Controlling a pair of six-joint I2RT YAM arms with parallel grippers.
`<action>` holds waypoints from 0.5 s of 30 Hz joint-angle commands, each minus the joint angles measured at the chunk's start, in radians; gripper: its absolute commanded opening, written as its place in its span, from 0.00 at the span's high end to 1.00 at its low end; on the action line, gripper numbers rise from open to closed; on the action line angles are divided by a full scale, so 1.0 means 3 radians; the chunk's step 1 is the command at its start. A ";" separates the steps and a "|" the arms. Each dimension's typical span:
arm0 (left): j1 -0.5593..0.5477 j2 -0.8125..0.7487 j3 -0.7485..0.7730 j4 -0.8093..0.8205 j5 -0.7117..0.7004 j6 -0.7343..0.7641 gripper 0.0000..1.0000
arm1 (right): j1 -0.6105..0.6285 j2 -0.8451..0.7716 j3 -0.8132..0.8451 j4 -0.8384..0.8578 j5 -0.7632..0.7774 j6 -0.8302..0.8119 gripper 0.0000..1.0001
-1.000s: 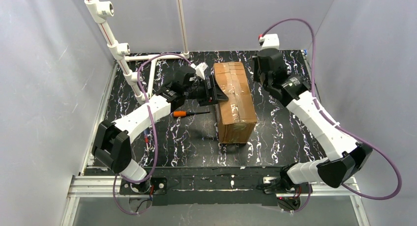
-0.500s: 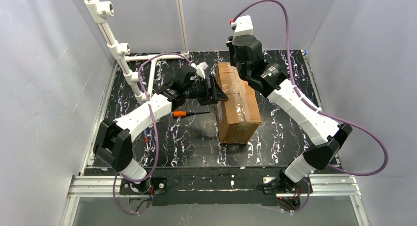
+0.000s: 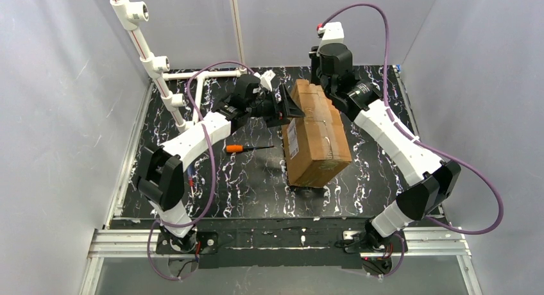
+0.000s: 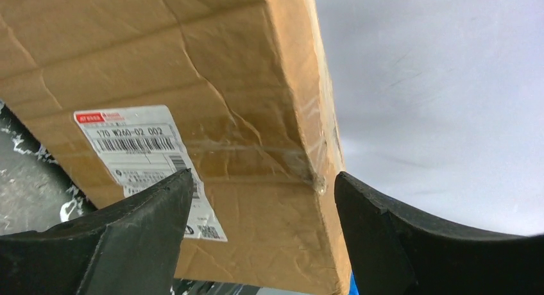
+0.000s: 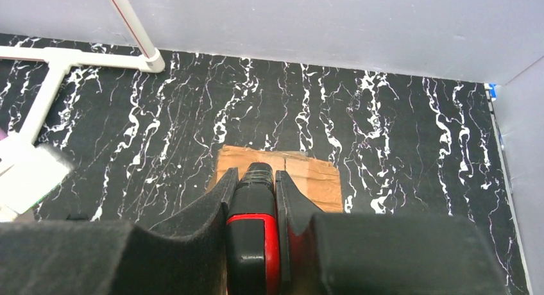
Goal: Unpack the express box
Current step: Adjust the express box at the center of the board, then cut the express box at the center of the board.
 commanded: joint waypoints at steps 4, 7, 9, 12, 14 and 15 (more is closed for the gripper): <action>0.0016 0.0274 0.0554 -0.0213 -0.0076 0.0083 0.19 | -0.0134 -0.0242 -0.0153 0.0293 -0.0055 0.0117 0.99; -0.0021 0.0372 0.0679 -0.0356 -0.0164 0.0175 0.18 | -0.0146 -0.0270 -0.0286 0.0260 -0.0104 0.0236 0.99; -0.0070 0.0399 0.0773 -0.0492 -0.0293 0.0286 0.17 | -0.0144 -0.0321 -0.0421 0.0299 -0.0141 0.0292 0.99; -0.0128 0.0386 0.0837 -0.0583 -0.0536 0.0394 0.17 | -0.0141 -0.0354 -0.0444 0.0335 -0.0122 0.0243 0.99; -0.0183 0.0420 0.0959 -0.0724 -0.0716 0.0537 0.17 | -0.0141 -0.0357 -0.0428 0.0346 -0.0138 0.0213 0.99; -0.0199 0.0450 0.1052 -0.0873 -0.0837 0.0597 0.18 | -0.0141 -0.0366 -0.0422 0.0350 -0.0152 0.0219 0.99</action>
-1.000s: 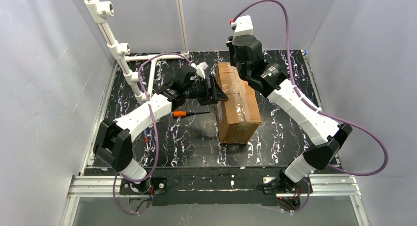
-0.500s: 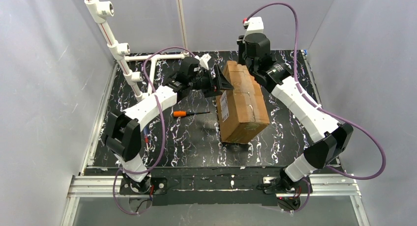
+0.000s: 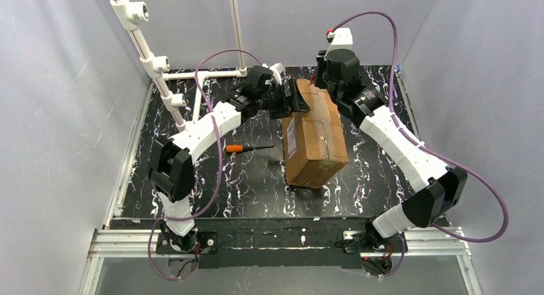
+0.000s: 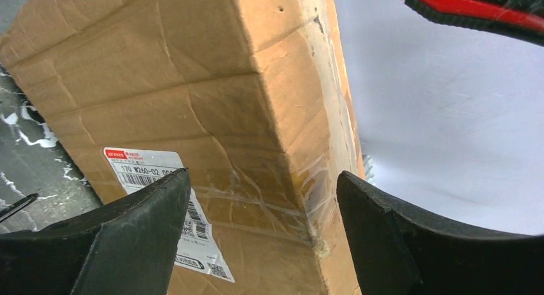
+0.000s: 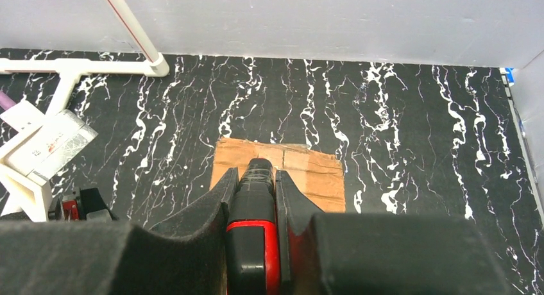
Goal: Unpack the express box
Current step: Cut the express box at the center of the board.
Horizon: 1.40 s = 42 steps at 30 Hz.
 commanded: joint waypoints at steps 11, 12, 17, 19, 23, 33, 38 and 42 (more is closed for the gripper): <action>-0.0111 0.0137 0.0052 -0.0538 -0.0735 0.0406 0.34 | -0.0104 -0.0092 0.0233 0.0173 0.0016 -0.0088 0.99; -0.0111 0.0127 0.0020 -0.0538 -0.0756 0.0408 0.36 | -0.0166 -0.0063 0.0311 0.0137 -0.0026 -0.0071 0.99; -0.0115 0.0072 -0.0098 -0.0504 -0.0757 0.0396 0.39 | -0.0289 -0.0007 0.0354 0.0153 -0.0250 -0.0049 0.99; -0.0113 0.0044 -0.0140 -0.0469 -0.0752 0.0384 0.39 | -0.0289 0.0005 0.0332 0.0158 -0.0330 -0.0043 0.99; -0.0112 0.0018 -0.0162 -0.0429 -0.0720 0.0363 0.39 | -0.0289 0.0054 0.0301 0.0173 -0.0522 -0.0055 0.99; -0.0112 -0.0035 -0.0181 -0.0386 -0.0695 0.0336 0.41 | -0.0289 0.0088 0.0246 0.0161 -0.0355 -0.0029 0.99; -0.0112 -0.0045 -0.0182 -0.0376 -0.0680 0.0321 0.42 | -0.0289 0.0131 0.0263 0.0120 -0.0399 -0.0001 0.99; -0.0113 -0.0050 -0.0191 -0.0371 -0.0673 0.0322 0.42 | -0.0289 0.0145 0.0242 0.0114 -0.0400 0.0003 0.99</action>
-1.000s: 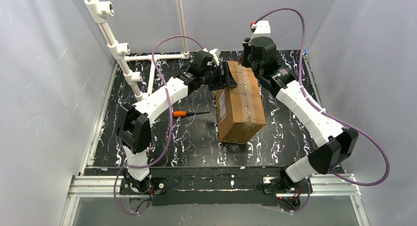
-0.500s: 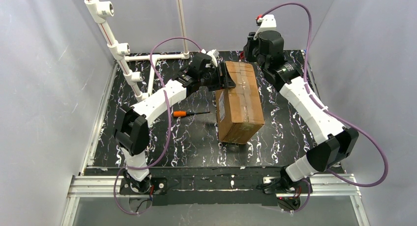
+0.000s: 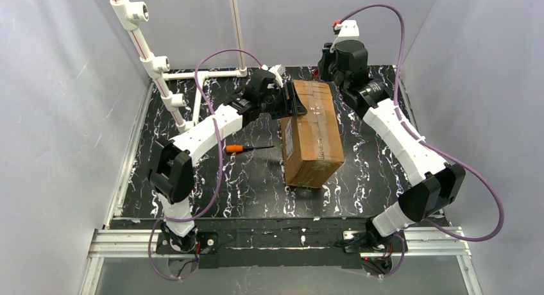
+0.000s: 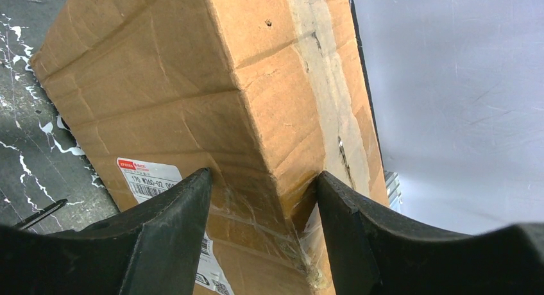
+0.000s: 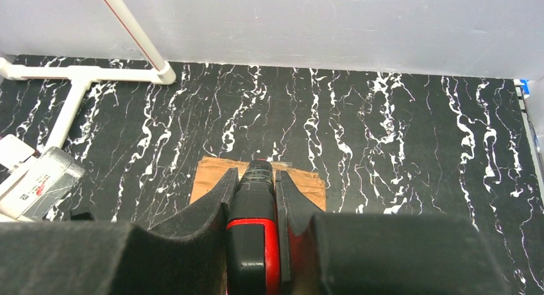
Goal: Unpack the express box
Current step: Cut the express box at the center of the board.
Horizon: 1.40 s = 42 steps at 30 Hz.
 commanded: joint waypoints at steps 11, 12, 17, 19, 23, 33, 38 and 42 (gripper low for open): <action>-0.0007 -0.0033 -0.0127 -0.0337 -0.0189 0.0107 0.42 | 0.0012 0.0035 0.0006 0.0144 0.0069 0.0011 0.99; -0.0008 -0.0033 -0.0129 -0.0336 -0.0190 0.0107 0.42 | 0.0012 0.0037 0.0001 0.0146 0.0060 0.0016 0.99; -0.0009 -0.0038 -0.0141 -0.0327 -0.0197 0.0102 0.42 | 0.0012 0.0047 -0.0015 0.0141 0.0049 0.0032 0.99; -0.0008 -0.0043 -0.0151 -0.0321 -0.0198 0.0098 0.42 | 0.0012 0.0048 -0.0034 0.0143 0.0052 0.0032 0.99; -0.0006 -0.0053 -0.0165 -0.0306 -0.0223 0.0090 0.42 | 0.0012 0.0022 -0.0069 0.0124 0.0032 0.0059 0.99; -0.0010 -0.0080 -0.0240 -0.0227 -0.0310 -0.0038 0.42 | 0.0012 -0.0249 -0.0352 -0.0147 0.0044 0.0297 0.99; -0.0007 -0.0106 -0.0253 -0.0211 -0.0330 -0.0052 0.42 | 0.0035 -0.0386 -0.0410 -0.0251 -0.0019 0.0400 0.99; -0.0011 -0.0108 -0.0243 -0.0209 -0.0322 -0.0068 0.42 | 0.0044 -0.0305 -0.0357 -0.0370 0.0022 0.0384 0.99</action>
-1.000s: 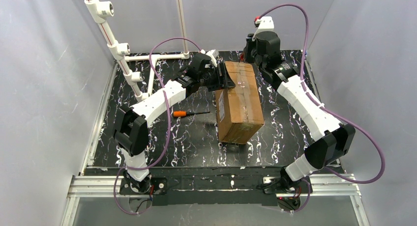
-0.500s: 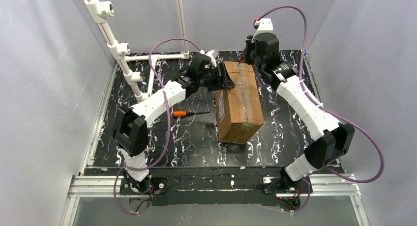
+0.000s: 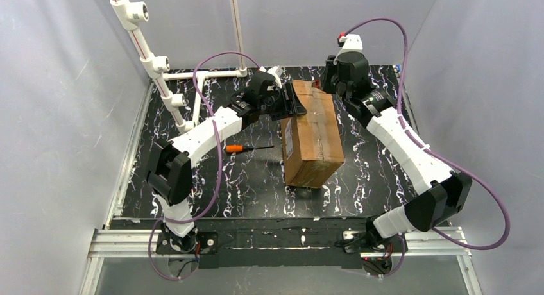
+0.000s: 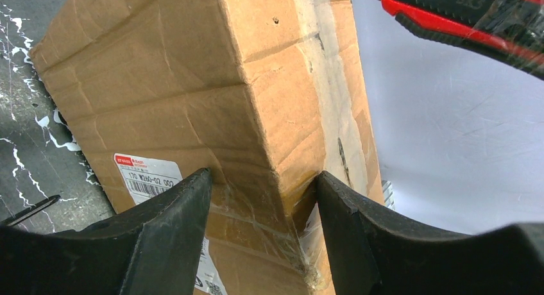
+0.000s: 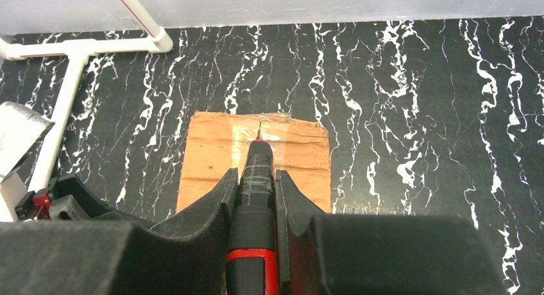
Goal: Unpack the express box
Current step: Cut the express box at the center of the board.
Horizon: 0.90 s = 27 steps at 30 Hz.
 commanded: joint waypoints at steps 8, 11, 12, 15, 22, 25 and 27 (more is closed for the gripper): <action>-0.0003 -0.0068 -0.0121 -0.0325 -0.0206 0.0091 0.42 | 0.0129 -0.0053 0.0087 -0.0328 0.0181 0.0021 0.99; 0.0000 -0.0088 -0.0126 -0.0328 -0.0235 0.0107 0.42 | 0.0168 -0.0082 0.0206 -0.0462 0.0288 -0.0014 0.99; -0.0003 -0.0088 -0.0123 -0.0323 -0.0233 0.0110 0.42 | 0.0168 -0.0090 0.0183 -0.0464 0.0291 -0.0020 0.99; -0.0002 -0.0068 -0.0107 -0.0321 -0.0214 0.0107 0.42 | 0.0168 -0.0082 0.0156 -0.0512 0.0258 -0.0002 0.99; -0.0003 -0.0084 -0.0132 -0.0317 -0.0226 0.0112 0.41 | 0.0173 -0.0151 0.0131 -0.0562 0.0263 -0.0006 0.99; -0.0003 -0.0081 -0.0111 -0.0336 -0.0215 0.0116 0.41 | 0.0173 -0.0200 0.0171 -0.0608 0.0233 0.0005 0.99; -0.0002 -0.0103 -0.0129 -0.0335 -0.0236 0.0119 0.41 | 0.0173 -0.0246 0.0218 -0.0632 0.0260 -0.0015 0.99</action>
